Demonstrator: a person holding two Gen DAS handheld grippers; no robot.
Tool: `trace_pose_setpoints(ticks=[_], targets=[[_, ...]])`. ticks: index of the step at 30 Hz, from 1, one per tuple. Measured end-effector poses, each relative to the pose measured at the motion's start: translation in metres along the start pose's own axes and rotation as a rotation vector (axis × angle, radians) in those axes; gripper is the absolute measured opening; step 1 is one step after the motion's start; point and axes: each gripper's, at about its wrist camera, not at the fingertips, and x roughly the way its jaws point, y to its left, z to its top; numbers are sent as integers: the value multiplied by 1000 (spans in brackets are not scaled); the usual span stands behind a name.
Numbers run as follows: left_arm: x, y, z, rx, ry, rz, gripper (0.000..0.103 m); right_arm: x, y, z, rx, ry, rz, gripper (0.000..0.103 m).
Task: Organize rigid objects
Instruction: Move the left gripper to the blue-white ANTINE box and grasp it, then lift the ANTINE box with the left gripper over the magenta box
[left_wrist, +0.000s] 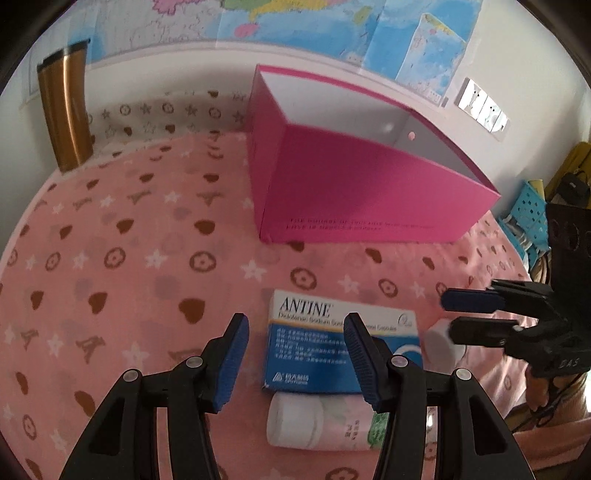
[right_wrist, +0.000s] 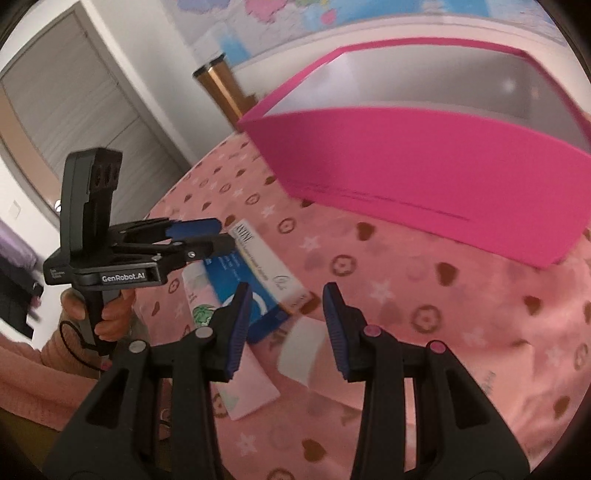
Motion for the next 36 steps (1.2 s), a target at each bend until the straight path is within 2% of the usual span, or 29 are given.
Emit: trace_pose_setpoints(ticks=[5, 8, 15, 22, 26, 32, 34, 36], targets=[[3, 3, -4, -2, 9, -14, 55, 25, 6, 4, -44, 91, 2, 42], [5, 4, -5, -13, 17, -49, 55, 34, 7, 3, -56, 120, -5, 42], [10, -2, -3, -10, 17, -65, 53, 34, -3, 8, -9, 101, 3, 42], [21, -14, 7, -7, 12, -77, 53, 26, -24, 18, 62, 34, -30, 42], [24, -18, 10, 11, 16, -69, 53, 19, -38, 20, 122, 7, -21, 42], [20, -9, 5, 9, 27, -82, 53, 8, -36, 12, 115, 9, -24, 42], [19, -9, 4, 13, 29, -97, 47, 10, -33, 9, 106, 20, -15, 42], [17, -11, 3, 22, 33, -110, 45, 13, -31, 8, 106, 28, -10, 42]])
